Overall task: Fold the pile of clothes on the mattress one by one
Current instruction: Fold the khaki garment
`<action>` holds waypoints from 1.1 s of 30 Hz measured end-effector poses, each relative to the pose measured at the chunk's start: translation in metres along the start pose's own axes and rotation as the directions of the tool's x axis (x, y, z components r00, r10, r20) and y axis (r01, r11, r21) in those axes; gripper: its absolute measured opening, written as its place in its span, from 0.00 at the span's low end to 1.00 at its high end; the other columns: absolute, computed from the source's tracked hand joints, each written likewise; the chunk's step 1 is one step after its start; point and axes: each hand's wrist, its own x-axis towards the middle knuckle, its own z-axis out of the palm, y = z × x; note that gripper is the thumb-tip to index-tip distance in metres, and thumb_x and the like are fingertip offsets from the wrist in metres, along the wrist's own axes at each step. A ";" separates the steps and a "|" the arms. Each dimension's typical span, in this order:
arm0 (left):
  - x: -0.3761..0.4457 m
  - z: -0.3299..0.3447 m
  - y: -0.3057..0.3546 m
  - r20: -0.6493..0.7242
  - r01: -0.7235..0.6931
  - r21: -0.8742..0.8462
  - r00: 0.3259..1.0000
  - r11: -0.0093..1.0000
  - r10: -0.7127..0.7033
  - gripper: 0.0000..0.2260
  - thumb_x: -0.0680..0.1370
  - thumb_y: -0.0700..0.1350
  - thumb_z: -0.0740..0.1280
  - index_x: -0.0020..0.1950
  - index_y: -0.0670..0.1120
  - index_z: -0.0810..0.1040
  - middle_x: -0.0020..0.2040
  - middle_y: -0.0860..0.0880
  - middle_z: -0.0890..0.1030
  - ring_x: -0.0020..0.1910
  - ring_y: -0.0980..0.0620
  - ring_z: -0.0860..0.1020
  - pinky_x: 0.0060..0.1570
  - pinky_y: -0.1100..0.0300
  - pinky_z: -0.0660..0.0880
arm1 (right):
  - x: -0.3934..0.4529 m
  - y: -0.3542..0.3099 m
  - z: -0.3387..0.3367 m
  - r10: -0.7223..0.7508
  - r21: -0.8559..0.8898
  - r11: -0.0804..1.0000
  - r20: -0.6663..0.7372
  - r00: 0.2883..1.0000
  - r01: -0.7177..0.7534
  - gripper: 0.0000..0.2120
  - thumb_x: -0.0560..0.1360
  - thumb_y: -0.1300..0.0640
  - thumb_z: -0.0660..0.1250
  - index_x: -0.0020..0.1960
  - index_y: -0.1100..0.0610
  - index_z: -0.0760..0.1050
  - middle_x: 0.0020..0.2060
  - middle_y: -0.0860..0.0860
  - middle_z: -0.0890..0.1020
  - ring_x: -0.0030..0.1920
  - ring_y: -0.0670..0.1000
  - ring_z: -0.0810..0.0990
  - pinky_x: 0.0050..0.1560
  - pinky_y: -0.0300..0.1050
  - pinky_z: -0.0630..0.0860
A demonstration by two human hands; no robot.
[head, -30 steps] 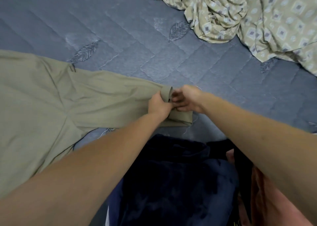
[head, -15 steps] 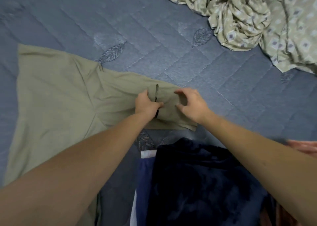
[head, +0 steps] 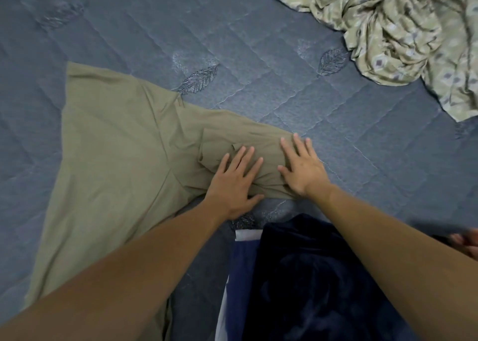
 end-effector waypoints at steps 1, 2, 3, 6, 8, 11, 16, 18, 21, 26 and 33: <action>0.001 0.000 0.003 0.003 0.012 0.019 1.000 1.000 -0.012 0.42 0.79 0.70 0.53 0.85 0.50 0.44 0.85 0.43 0.39 0.84 0.43 0.39 0.80 0.38 0.45 | 0.000 -0.003 -0.002 0.108 0.080 0.991 -0.056 0.993 -0.103 0.40 0.80 0.43 0.67 0.84 0.47 0.49 0.83 0.55 0.49 0.82 0.64 0.49 0.80 0.59 0.55; 0.002 -0.001 0.006 0.003 0.021 0.039 1.000 0.999 -0.021 0.44 0.78 0.71 0.54 0.85 0.50 0.43 0.84 0.41 0.38 0.83 0.42 0.39 0.80 0.38 0.44 | 0.001 -0.006 -0.005 0.229 0.180 0.961 -0.093 0.969 -0.210 0.42 0.77 0.44 0.72 0.83 0.48 0.53 0.80 0.59 0.55 0.78 0.66 0.57 0.78 0.57 0.59; 0.004 -0.004 0.010 0.007 0.033 0.056 0.999 0.998 -0.034 0.45 0.77 0.71 0.56 0.85 0.49 0.43 0.84 0.40 0.38 0.83 0.41 0.38 0.80 0.38 0.44 | 0.003 -0.009 -0.008 0.340 0.298 0.906 -0.090 0.936 -0.301 0.42 0.74 0.45 0.76 0.81 0.48 0.58 0.76 0.60 0.61 0.74 0.66 0.63 0.75 0.56 0.63; 0.009 -0.008 0.017 0.039 0.069 0.067 0.997 0.995 -0.072 0.48 0.75 0.71 0.59 0.85 0.48 0.42 0.83 0.36 0.38 0.83 0.38 0.38 0.80 0.38 0.44 | 0.009 -0.015 -0.016 0.526 0.650 0.613 0.089 0.846 -0.450 0.39 0.70 0.52 0.81 0.74 0.54 0.64 0.68 0.59 0.73 0.67 0.63 0.74 0.70 0.55 0.72; 0.009 -0.013 0.020 0.057 0.077 0.046 0.995 0.996 -0.079 0.48 0.75 0.71 0.61 0.85 0.48 0.43 0.83 0.36 0.38 0.83 0.38 0.38 0.80 0.40 0.43 | 0.010 -0.019 -0.022 0.557 0.746 0.474 0.157 0.816 -0.468 0.35 0.68 0.57 0.81 0.69 0.55 0.67 0.64 0.57 0.77 0.63 0.60 0.77 0.66 0.54 0.75; 0.009 -0.027 0.016 0.074 0.121 -0.285 0.992 0.951 -0.104 0.47 0.73 0.74 0.61 0.85 0.53 0.51 0.85 0.39 0.45 0.84 0.42 0.41 0.81 0.43 0.41 | 0.013 -0.043 -0.035 0.499 0.781 0.515 0.064 0.864 -0.354 0.26 0.68 0.63 0.78 0.59 0.51 0.69 0.53 0.52 0.78 0.57 0.57 0.80 0.60 0.53 0.79; -0.002 -0.078 -0.010 0.032 0.042 -0.998 0.967 0.036 -0.252 0.28 0.77 0.56 0.74 0.74 0.48 0.74 0.67 0.52 0.81 0.68 0.58 0.77 0.71 0.57 0.71 | 0.021 -0.125 -0.057 0.288 0.904 0.402 0.024 0.957 -0.143 0.19 0.73 0.63 0.73 0.61 0.52 0.74 0.56 0.55 0.81 0.57 0.56 0.82 0.59 0.53 0.81; -0.012 -0.095 -0.032 0.101 0.038 -0.985 0.918 -0.169 -0.383 0.21 0.80 0.51 0.72 0.70 0.44 0.77 0.61 0.50 0.84 0.61 0.57 0.82 0.64 0.59 0.76 | 0.022 -0.161 -0.064 0.148 0.951 0.229 0.178 0.973 -0.209 0.14 0.79 0.57 0.69 0.64 0.52 0.74 0.57 0.54 0.82 0.51 0.53 0.83 0.51 0.50 0.81; -0.027 -0.103 -0.085 0.154 0.069 -0.984 0.804 -0.167 -0.574 0.26 0.77 0.57 0.74 0.67 0.40 0.79 0.58 0.48 0.85 0.53 0.59 0.83 0.56 0.63 0.78 | 0.014 -0.200 -0.068 -0.166 0.926 0.220 0.345 0.924 -0.307 0.15 0.84 0.48 0.60 0.69 0.50 0.74 0.52 0.49 0.82 0.44 0.49 0.79 0.45 0.46 0.72; -0.059 -0.092 -0.170 0.104 0.278 -0.949 0.723 0.150 -0.683 0.04 0.78 0.36 0.73 0.51 0.43 0.83 0.39 0.48 0.79 0.32 0.62 0.73 0.34 0.65 0.68 | 0.016 -0.239 -0.049 -0.073 0.923 0.379 0.104 0.992 -0.069 0.16 0.82 0.60 0.65 0.69 0.53 0.76 0.57 0.54 0.84 0.58 0.52 0.81 0.64 0.52 0.75; -0.125 -0.095 -0.264 -0.034 0.399 -0.884 0.467 0.245 -0.883 0.11 0.83 0.43 0.66 0.42 0.42 0.72 0.39 0.44 0.74 0.42 0.43 0.74 0.44 0.54 0.67 | 0.023 -0.283 0.008 -0.219 0.258 0.938 -0.074 0.973 0.231 0.29 0.80 0.51 0.68 0.79 0.50 0.67 0.77 0.52 0.69 0.76 0.58 0.64 0.77 0.54 0.63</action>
